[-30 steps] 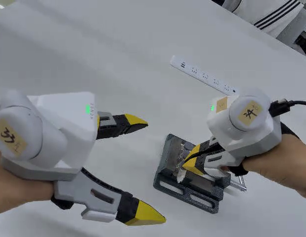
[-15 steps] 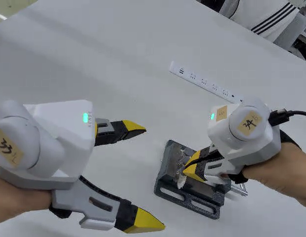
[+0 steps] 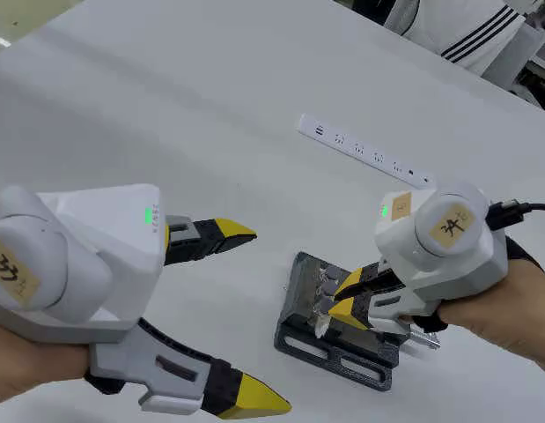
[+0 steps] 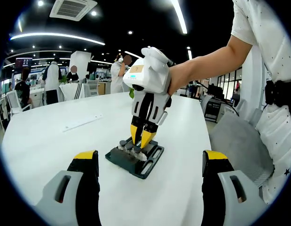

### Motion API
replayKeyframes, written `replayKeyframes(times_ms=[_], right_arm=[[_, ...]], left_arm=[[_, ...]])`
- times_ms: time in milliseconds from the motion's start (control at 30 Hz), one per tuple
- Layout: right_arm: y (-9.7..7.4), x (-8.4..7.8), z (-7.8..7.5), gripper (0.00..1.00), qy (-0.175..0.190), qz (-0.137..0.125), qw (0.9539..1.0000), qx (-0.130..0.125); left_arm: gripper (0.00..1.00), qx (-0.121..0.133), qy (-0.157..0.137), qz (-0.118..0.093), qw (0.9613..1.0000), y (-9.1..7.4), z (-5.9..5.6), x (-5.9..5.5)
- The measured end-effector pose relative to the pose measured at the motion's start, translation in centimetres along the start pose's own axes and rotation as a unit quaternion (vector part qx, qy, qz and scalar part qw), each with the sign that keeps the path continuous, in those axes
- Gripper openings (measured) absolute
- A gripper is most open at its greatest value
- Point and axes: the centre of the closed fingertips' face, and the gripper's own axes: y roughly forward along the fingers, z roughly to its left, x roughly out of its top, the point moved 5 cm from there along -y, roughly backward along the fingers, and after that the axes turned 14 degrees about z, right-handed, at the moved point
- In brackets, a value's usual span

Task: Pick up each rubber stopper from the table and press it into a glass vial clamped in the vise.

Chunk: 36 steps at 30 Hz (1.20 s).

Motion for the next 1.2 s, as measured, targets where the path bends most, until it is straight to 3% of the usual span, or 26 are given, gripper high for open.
replayKeyframes(times_ms=[300,700,933,1200], right_arm=[[-1.3,-0.7,0.1,0.11,0.025,-0.032,0.9991,-0.010],[-2.3,-3.0,0.9,0.28,0.067,-0.080,0.9944,-0.016],[-2.5,-4.7,1.7,0.43,0.091,-0.112,0.9892,-0.026],[-2.8,-6.1,2.8,0.50,0.128,-0.155,0.9793,-0.025]], left_arm=[[0.92,-0.002,0.005,0.008,1.0000,0.0,0.0,-0.1],[0.96,-0.006,0.016,0.028,0.9995,0.2,0.0,-0.4],[0.98,-0.007,0.026,0.041,0.9988,0.4,-0.2,-0.5],[0.99,-0.012,0.033,0.054,0.9979,0.5,-0.4,-0.7]])
